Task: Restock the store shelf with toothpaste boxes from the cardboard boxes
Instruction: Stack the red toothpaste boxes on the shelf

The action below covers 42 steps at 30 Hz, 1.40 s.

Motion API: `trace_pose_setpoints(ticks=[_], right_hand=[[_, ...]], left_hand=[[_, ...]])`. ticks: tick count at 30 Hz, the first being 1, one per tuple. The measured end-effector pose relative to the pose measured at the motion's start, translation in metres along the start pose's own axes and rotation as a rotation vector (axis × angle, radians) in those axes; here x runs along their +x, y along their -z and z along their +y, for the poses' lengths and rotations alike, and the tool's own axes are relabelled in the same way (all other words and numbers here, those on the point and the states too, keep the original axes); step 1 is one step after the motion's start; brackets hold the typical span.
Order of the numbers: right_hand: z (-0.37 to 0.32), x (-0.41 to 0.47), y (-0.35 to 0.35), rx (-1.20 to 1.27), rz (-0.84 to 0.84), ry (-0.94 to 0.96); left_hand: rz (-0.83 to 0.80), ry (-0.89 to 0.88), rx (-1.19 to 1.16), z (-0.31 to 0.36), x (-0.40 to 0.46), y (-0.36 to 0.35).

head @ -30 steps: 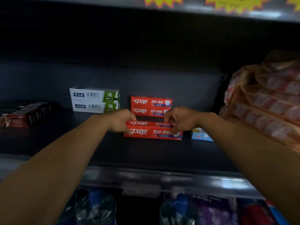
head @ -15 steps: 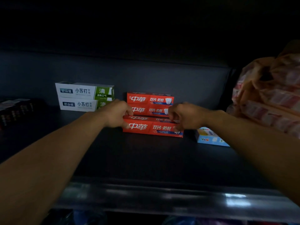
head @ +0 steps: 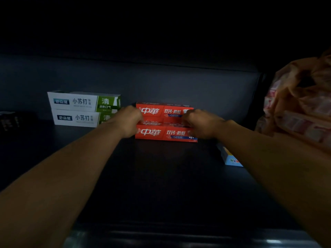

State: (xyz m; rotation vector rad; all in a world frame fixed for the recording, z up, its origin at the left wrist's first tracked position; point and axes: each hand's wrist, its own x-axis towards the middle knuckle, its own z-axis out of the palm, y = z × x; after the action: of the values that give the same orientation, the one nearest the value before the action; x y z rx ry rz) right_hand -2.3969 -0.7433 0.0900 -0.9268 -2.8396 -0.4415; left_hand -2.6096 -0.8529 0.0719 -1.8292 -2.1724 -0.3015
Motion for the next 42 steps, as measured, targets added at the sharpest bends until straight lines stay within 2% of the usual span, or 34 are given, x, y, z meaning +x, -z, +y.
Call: trace_pose_setpoints(ticks=[10,28,36,42], right_hand=[[0.002,0.016,-0.01,-0.071,0.07,0.012],[0.004,0.028,-0.014,-0.037,0.047,-0.007],[-0.01,0.0,0.007,-0.072,0.043,-0.007],[-0.047,-0.062,0.047,-0.039,0.094,-0.015]], left_hand=[[0.074,0.031,0.084,-0.005,0.017,-0.015],[0.055,0.081,0.077,0.0,0.026,-0.015],[0.072,-0.002,0.097,0.01,-0.002,0.02],[0.048,-0.043,0.079,0.039,-0.069,0.072]])
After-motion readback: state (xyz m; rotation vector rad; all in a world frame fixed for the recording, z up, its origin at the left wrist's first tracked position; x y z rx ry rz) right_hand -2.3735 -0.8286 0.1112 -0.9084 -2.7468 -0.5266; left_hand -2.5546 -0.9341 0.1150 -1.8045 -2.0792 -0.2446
